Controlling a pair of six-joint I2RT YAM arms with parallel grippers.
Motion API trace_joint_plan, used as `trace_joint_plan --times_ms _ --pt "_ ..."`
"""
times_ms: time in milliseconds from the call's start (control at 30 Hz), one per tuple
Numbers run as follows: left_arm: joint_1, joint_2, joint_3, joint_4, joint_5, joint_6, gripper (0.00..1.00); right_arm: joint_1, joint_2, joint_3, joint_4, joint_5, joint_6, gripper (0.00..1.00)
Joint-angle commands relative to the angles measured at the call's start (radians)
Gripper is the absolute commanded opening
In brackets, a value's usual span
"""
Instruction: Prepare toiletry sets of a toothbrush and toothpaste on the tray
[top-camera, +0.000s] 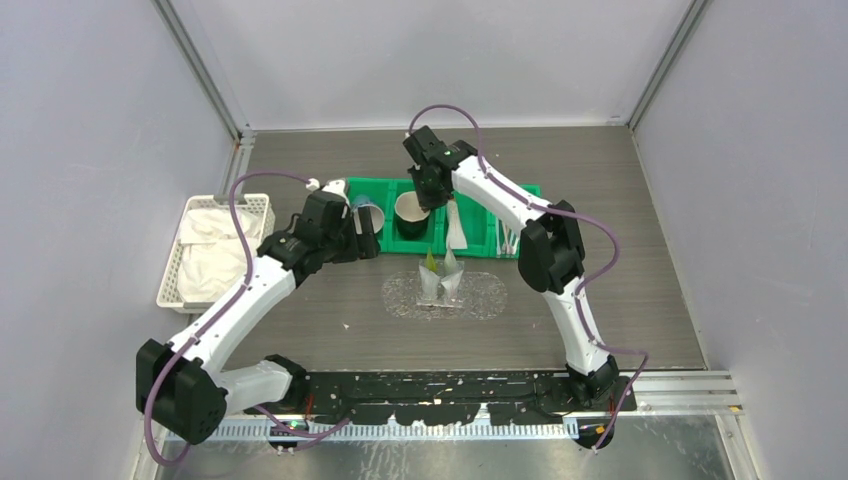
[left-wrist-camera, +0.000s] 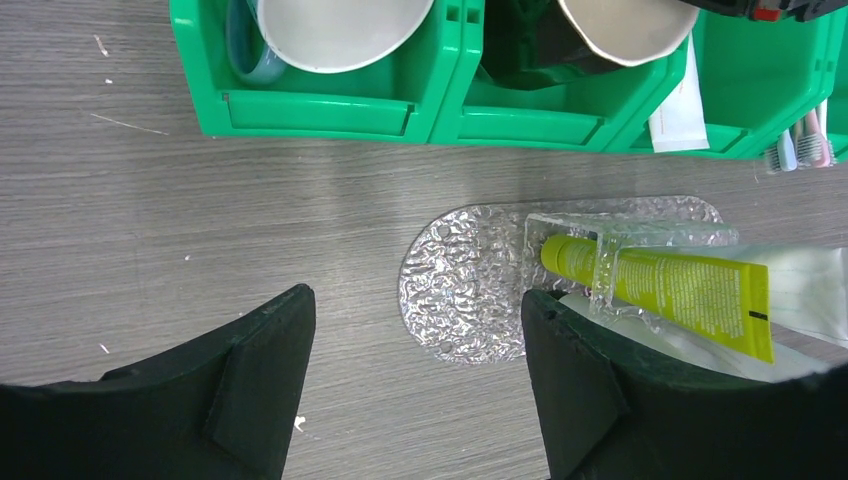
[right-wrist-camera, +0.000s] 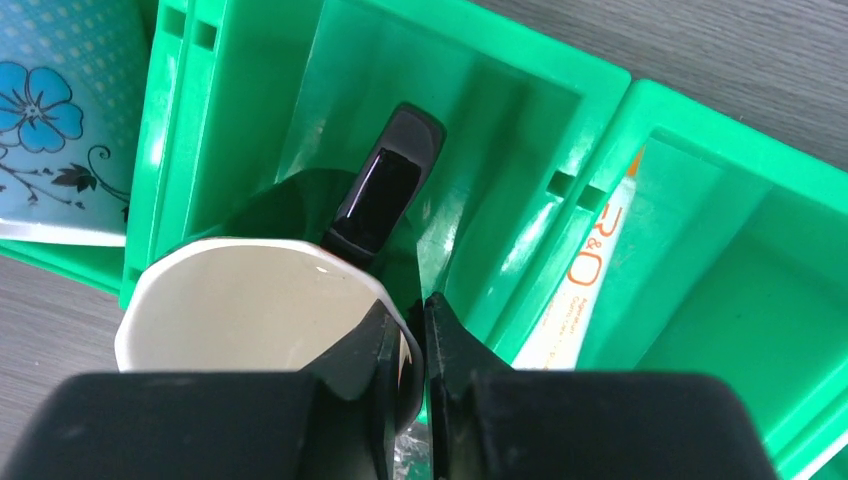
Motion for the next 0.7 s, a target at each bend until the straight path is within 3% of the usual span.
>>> trace_joint_plan --times_ms 0,200,333,433,667 --pt "0.005 -0.032 -0.002 0.033 0.006 -0.007 0.76 0.012 -0.143 0.129 -0.034 0.019 0.005 0.01" --pt "0.006 -0.050 0.002 0.014 0.000 -0.006 0.75 0.012 -0.284 0.267 -0.131 0.073 0.003 0.01" --pt "0.007 -0.061 0.004 0.007 0.007 -0.007 0.75 0.012 -0.428 0.258 -0.264 0.140 -0.013 0.01" --pt "0.006 -0.067 0.004 0.007 0.015 -0.011 0.75 0.012 -0.581 0.114 -0.318 0.220 -0.033 0.01" --pt "0.005 -0.081 0.010 -0.008 0.030 -0.015 0.74 -0.024 -0.944 -0.438 -0.310 0.314 0.009 0.01"
